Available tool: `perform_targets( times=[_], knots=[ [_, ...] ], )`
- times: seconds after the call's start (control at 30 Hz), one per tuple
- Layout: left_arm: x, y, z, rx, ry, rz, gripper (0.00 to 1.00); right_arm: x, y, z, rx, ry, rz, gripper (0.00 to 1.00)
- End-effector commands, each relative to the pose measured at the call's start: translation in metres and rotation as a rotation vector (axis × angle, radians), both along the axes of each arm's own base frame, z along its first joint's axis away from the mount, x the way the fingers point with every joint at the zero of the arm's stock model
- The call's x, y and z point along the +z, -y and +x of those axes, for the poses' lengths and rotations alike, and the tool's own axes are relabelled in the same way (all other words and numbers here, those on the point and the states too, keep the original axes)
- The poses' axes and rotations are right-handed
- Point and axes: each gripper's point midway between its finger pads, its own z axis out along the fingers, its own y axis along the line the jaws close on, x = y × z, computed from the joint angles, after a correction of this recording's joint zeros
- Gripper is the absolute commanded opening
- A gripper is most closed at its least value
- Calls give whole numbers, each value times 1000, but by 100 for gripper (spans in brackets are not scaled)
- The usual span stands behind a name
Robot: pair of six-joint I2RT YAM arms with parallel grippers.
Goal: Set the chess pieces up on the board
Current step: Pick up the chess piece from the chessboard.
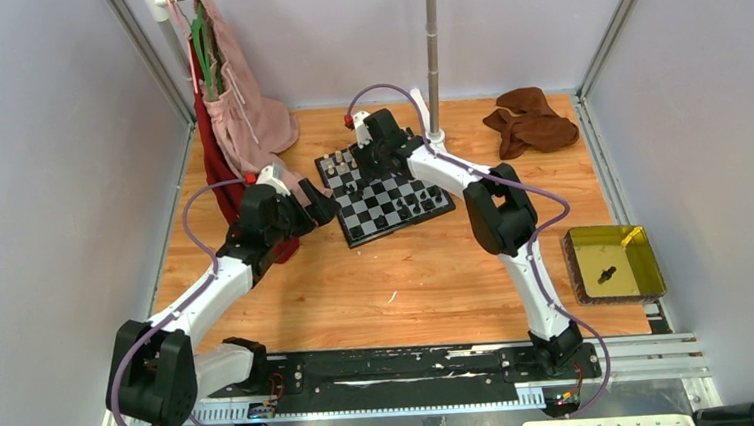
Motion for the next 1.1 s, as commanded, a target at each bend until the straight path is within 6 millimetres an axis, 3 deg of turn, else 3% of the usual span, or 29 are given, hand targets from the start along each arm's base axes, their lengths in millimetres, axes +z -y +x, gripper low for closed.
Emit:
perform_targets(
  times=[0.0, 0.73, 1.07],
  knots=[
    [6, -2, 6, -3, 15, 18, 100, -3, -4, 0, 4, -20, 3, 38],
    [2, -2, 6, -2, 8, 23, 100, -14, -5, -2, 9, -45, 2, 27],
    [2, -3, 6, 2, 5, 19, 100, -11, -1, -4, 10, -36, -11, 11]
  ],
)
